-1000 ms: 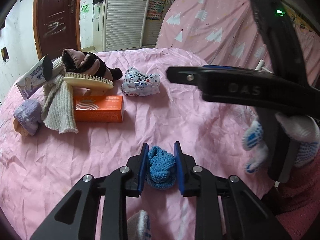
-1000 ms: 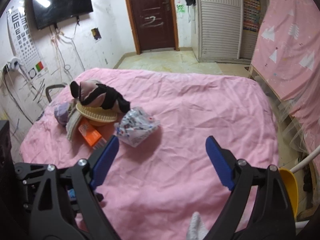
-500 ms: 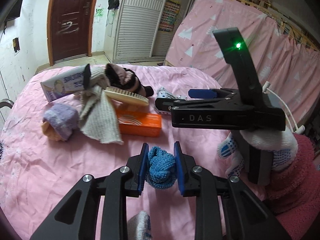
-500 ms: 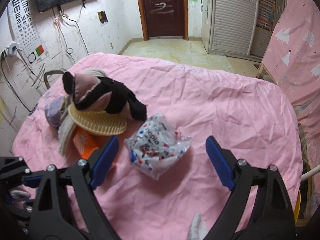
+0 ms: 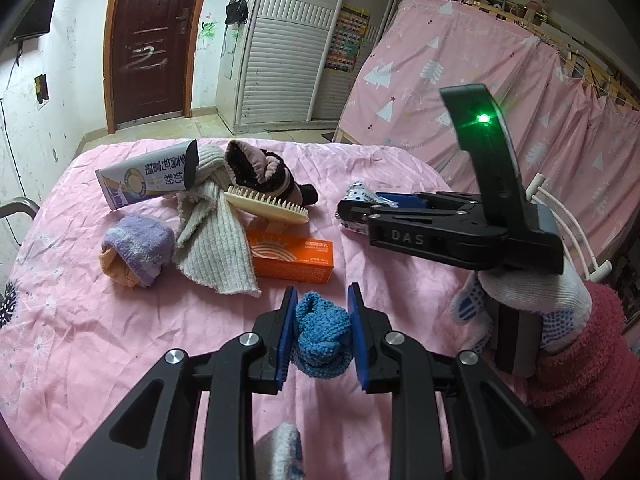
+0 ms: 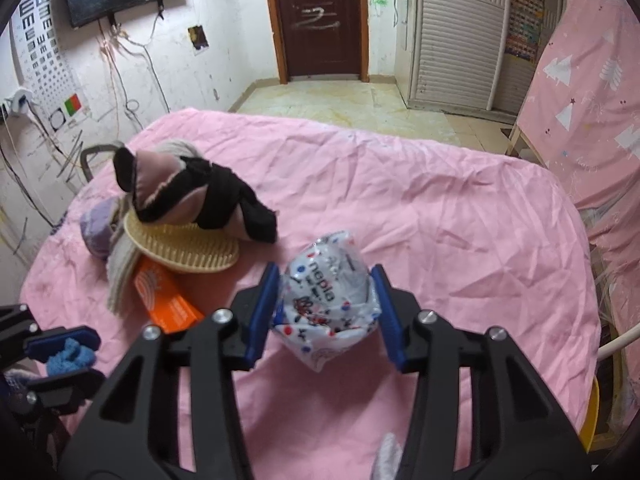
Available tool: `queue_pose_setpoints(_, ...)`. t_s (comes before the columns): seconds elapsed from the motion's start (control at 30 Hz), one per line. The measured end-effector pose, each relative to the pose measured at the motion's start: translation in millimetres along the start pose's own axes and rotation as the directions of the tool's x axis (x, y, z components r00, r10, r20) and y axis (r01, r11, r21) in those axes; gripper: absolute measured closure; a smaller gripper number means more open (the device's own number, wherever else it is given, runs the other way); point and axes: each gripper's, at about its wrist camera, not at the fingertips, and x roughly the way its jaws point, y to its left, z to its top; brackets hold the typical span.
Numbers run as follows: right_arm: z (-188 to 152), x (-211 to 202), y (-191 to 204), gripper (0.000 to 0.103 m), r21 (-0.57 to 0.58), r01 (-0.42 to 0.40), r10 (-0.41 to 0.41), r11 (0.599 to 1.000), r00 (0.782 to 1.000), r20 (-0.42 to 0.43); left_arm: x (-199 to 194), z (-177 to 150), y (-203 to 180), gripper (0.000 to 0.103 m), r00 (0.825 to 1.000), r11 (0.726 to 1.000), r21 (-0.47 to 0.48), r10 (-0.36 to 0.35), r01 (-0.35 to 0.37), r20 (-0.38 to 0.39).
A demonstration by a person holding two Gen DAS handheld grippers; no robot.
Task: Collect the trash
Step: 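Close the right tool on the white printed wrapper, then carry blue sock and white wrapper to the yellow bucket and open both tools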
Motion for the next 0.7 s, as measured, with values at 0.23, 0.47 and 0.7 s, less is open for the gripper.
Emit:
queue_pose_setpoints(0.23,-7.1,-34.3,-22.5,0.058,0.068,-0.017,0.012,0.998,0.997,0.075,-6.7,8.3,-14.4,0.087,1.0,1.0,0.006,0.001,-0.001,0.02)
queue_pose_setpoints(0.47,-21.8,-70.0,-60.4,0.058,0.155,0.01,-0.033,0.988,0.989,0.141,-9.3,29.0,-46.6,0.087,0.997,0.999,0.026,-0.045,0.044,0.059)
queue_pose_setpoints(0.7,-44.7,-96.3,-102.5,0.058,0.238,0.06,-0.102,0.969,0.98,0.169,1.1,38.1,-82.5,0.087,0.995,0.994,0.067,-0.089,0.086,0.044)
